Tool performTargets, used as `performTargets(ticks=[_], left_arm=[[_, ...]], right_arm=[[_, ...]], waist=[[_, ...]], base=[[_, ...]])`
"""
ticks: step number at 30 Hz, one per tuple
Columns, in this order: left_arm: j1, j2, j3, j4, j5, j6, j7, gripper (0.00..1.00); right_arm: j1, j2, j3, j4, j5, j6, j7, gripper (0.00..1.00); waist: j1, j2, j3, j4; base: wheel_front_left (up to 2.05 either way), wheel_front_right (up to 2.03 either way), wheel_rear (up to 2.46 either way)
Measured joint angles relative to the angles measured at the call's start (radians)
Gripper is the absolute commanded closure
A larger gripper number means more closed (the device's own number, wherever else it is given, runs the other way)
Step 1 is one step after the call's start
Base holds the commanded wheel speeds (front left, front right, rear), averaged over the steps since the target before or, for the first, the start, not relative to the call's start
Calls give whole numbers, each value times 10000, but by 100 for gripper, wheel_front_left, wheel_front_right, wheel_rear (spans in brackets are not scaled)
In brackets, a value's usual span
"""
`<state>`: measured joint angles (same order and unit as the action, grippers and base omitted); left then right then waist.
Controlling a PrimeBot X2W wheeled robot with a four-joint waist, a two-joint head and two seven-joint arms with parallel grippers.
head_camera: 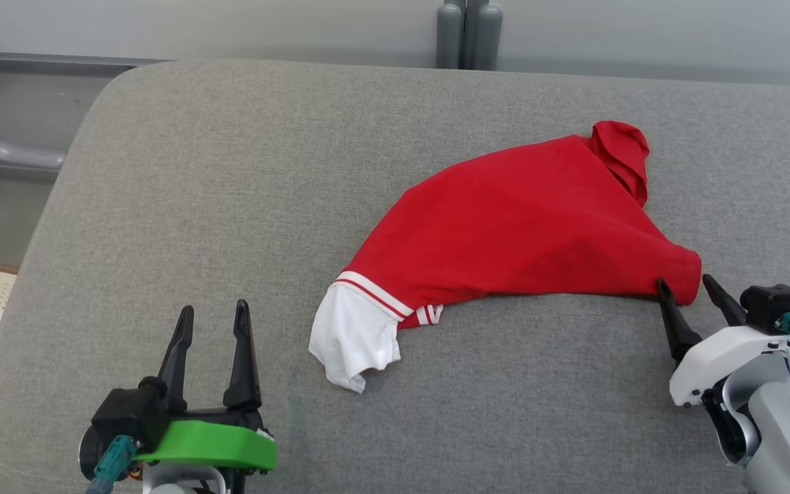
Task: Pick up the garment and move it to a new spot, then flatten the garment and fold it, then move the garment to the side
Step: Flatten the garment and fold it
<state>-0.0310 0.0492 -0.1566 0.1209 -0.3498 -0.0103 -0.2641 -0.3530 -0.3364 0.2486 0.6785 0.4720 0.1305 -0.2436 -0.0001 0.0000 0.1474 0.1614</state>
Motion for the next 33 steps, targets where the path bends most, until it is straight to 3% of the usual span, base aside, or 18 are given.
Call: performTargets(ticks=[7,13,14,15,17,24,33], left_arm=[[-23,-2,-21,0,8,-42,0,0],[-113,-2,-25,44,33,-44,0,0],[-125,-2,-21,50,33,-44,0,0],[-126,-2,-19,59,33,-44,0,0],[-127,-2,-2,69,35,-44,0,0],[-125,0,94,33,48,-40,0,0],[-74,-2,217,-23,48,13,0,0]], right_arm=[[-236,539,-1116,188,-408,0,355,0],[-673,702,-1229,518,136,0,1143,0],[-713,711,-1154,518,259,0,1239,40],[-732,702,-1081,504,303,0,1294,64],[-746,685,-930,334,648,0,1423,100],[-678,265,-487,-1141,1300,0,1463,100],[620,-109,-727,-4707,1590,0,2663,100]], waist=[[0,0,161,100],[0,0,281,194],[0,0,290,211],[0,0,293,223],[0,0,283,231],[0,0,256,137],[0,0,111,-98]], base=[[0,0,0],[0,0,0],[0,0,0],[0,0,0],[0,0,0],[0,0,0],[0,0,0]])
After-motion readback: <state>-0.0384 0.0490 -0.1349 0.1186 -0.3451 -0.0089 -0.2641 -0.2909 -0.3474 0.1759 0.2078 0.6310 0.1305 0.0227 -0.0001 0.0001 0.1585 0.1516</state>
